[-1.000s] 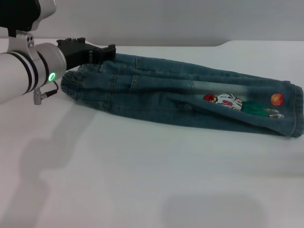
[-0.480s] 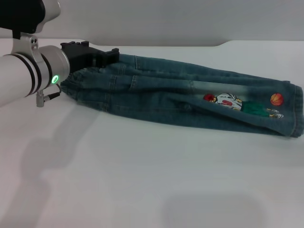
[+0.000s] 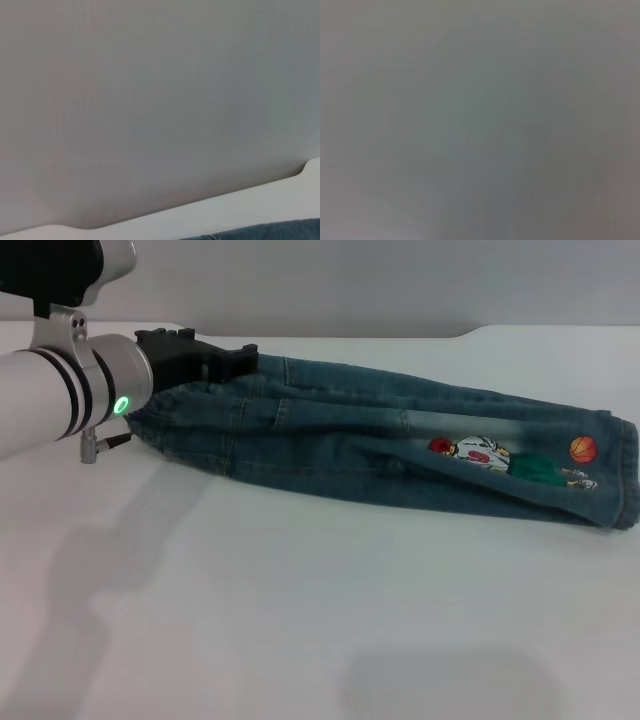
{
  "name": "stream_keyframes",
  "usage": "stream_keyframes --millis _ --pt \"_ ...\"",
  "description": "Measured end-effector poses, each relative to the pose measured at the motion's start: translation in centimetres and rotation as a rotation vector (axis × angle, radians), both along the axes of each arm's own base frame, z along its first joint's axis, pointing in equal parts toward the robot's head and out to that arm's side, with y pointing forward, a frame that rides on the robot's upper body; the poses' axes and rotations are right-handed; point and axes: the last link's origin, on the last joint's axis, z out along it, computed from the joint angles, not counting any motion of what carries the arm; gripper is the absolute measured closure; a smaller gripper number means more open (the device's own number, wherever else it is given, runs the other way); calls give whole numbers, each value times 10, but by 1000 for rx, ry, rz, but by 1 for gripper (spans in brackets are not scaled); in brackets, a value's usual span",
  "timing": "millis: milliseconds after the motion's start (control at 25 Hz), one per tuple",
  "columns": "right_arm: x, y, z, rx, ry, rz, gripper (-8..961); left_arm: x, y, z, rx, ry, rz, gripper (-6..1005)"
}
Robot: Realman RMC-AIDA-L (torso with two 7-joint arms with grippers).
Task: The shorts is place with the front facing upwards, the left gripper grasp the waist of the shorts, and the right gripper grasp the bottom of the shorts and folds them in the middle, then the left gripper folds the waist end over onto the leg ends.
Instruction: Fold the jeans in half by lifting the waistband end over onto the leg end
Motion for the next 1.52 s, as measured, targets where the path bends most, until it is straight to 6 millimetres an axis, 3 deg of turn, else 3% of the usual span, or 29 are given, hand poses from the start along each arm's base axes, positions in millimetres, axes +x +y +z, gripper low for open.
stream_keyframes --millis 200,440,640,840,960,1120,1280,1400,1520 --pt "23 -27 28 214 44 -108 761 6 1 0 -4 1 -14 156" --pt "29 -40 35 289 45 -122 760 8 2 -1 -6 2 -19 156" --pt "7 -24 15 145 -68 30 762 8 3 -2 -9 4 -20 157" --pt "-31 -15 -7 27 -249 301 764 8 4 -4 -21 9 -15 157" --pt "-50 -12 -18 15 -371 424 766 8 4 -5 -24 10 -14 157" --pt "-57 -8 -17 67 -411 458 768 8 3 -6 -31 12 -13 157" --pt "-48 -8 2 211 -364 382 768 11 1 -9 -55 16 -16 157" --pt "-30 -5 21 282 -280 230 767 14 2 -12 -67 18 -19 157" --pt "-4 -6 26 281 -155 39 767 15 2 -13 -71 14 -19 157"
